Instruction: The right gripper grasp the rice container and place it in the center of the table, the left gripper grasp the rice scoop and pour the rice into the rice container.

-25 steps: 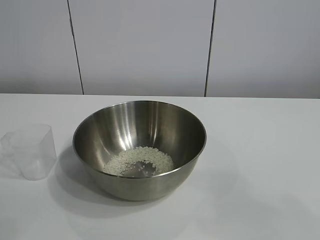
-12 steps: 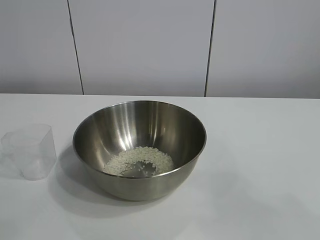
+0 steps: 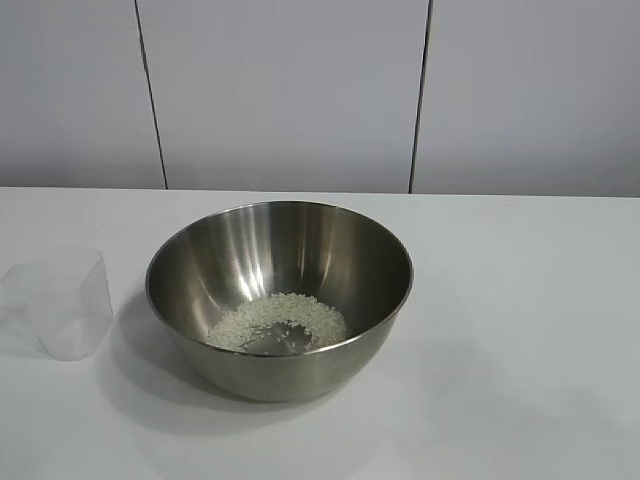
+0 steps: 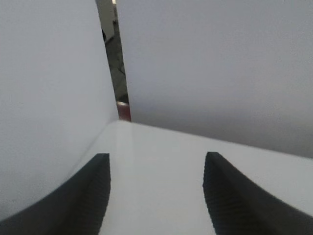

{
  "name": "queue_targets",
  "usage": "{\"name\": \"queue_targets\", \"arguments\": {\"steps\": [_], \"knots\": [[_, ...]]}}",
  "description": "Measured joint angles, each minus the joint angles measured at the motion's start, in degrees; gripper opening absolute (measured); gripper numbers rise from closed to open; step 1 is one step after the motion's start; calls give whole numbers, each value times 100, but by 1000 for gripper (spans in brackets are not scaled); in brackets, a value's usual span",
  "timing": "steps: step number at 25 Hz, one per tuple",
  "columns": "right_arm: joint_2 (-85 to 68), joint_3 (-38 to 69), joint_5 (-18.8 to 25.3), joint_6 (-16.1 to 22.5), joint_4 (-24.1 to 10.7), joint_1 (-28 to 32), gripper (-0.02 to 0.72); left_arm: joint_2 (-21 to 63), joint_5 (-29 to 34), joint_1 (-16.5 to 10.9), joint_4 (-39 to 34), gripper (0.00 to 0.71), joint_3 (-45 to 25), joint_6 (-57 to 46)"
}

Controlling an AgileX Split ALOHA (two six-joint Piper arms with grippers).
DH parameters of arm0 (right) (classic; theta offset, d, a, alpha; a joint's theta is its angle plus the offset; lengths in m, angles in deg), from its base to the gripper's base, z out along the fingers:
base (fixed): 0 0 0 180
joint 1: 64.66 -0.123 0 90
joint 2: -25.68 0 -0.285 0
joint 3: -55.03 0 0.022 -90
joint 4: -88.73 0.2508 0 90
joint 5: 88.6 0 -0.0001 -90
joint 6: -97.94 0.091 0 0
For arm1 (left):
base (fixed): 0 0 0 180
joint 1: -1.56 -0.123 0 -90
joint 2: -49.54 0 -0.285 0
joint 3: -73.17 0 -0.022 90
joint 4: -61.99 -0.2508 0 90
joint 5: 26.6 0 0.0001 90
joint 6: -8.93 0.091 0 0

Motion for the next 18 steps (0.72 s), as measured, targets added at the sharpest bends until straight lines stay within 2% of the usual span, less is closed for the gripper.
{"name": "queue_targets", "arguments": {"steps": [3,8,10,14,16,18], "knots": [[0,0,0,0,0,0,503,1035,1033,85,-11,414,222,-53],[0,0,0,0,0,0,503,2940,2523,517,-34,414,331,-76],[0,0,0,0,0,0,503,3627,3179,779,-92,414,338,-76],[0,0,0,0,0,0,503,4957,4392,1544,-90,414,338,-76],[0,0,-6,0,0,0,503,5592,5236,1945,-38,414,345,-56],[0,0,-6,0,0,0,503,6117,6196,2198,86,414,358,148]]}}
